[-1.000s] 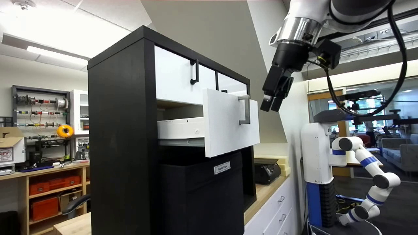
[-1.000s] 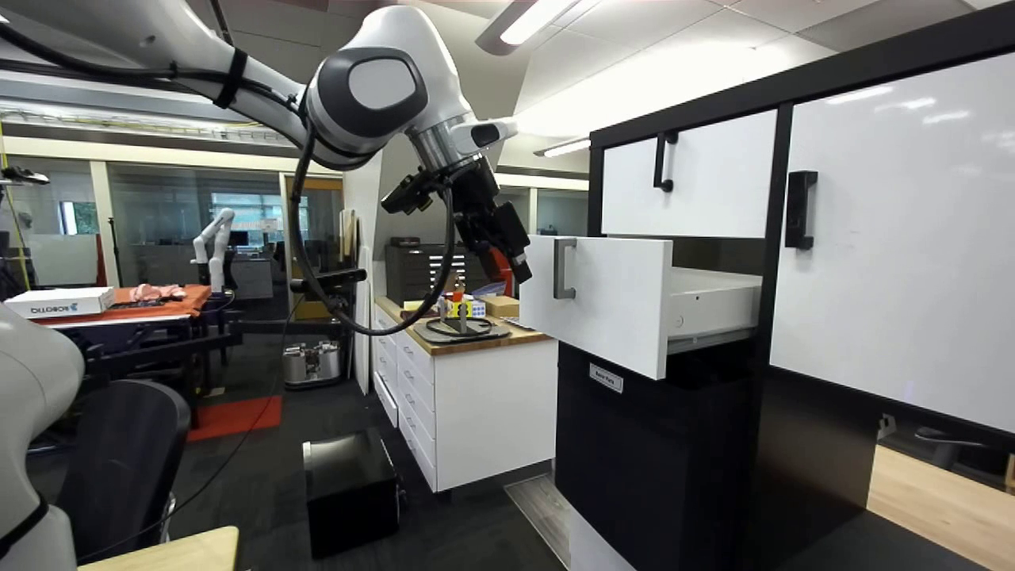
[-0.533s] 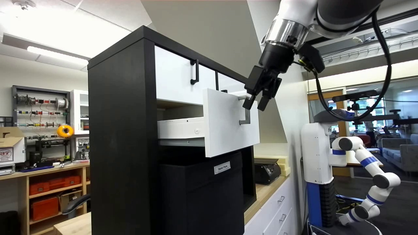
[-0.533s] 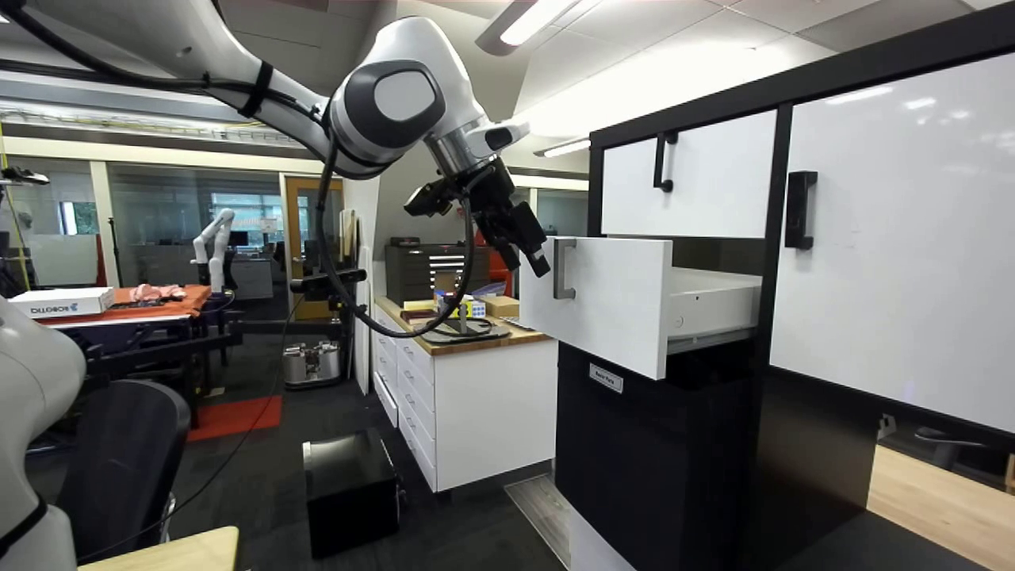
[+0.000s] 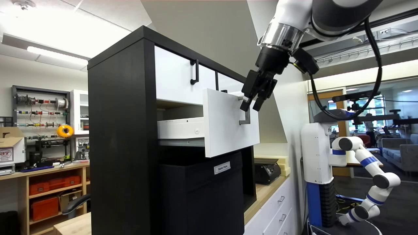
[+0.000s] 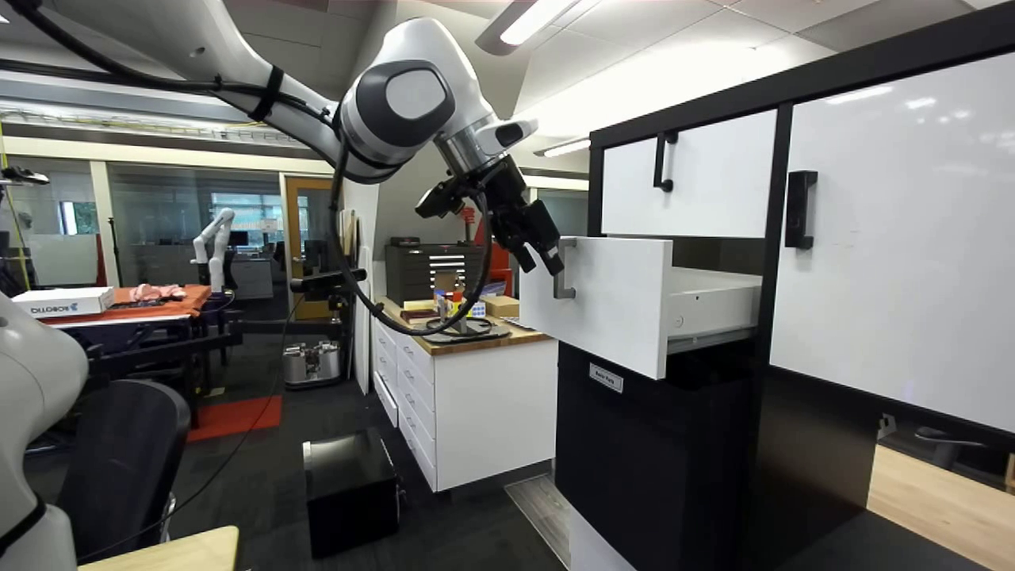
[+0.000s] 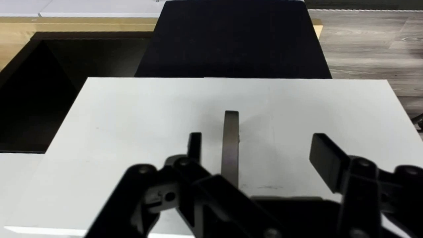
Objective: Close the top drawer of the cabinet
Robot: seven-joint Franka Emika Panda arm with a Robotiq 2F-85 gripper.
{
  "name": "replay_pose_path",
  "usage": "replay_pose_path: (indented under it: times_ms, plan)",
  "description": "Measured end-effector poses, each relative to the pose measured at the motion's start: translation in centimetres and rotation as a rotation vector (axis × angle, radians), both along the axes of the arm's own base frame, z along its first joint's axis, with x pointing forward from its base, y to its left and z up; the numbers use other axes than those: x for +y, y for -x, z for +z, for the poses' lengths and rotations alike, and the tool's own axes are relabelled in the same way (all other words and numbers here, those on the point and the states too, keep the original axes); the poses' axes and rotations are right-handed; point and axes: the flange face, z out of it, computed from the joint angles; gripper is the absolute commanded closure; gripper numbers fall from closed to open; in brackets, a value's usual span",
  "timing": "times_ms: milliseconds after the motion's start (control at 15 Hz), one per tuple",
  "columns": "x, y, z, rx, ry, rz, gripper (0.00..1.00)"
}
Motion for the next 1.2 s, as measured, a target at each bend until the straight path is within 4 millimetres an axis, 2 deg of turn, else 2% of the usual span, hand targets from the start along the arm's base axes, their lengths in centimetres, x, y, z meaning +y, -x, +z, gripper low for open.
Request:
replay_pose_path:
  times_ms: [533, 1200]
  plan:
    - [-0.52, -0.27, 0.65, -0.054, 0.053, 0.019, 0.98]
    - [-0.51, -0.74, 0.48, -0.079, 0.059, 0.031, 0.95]
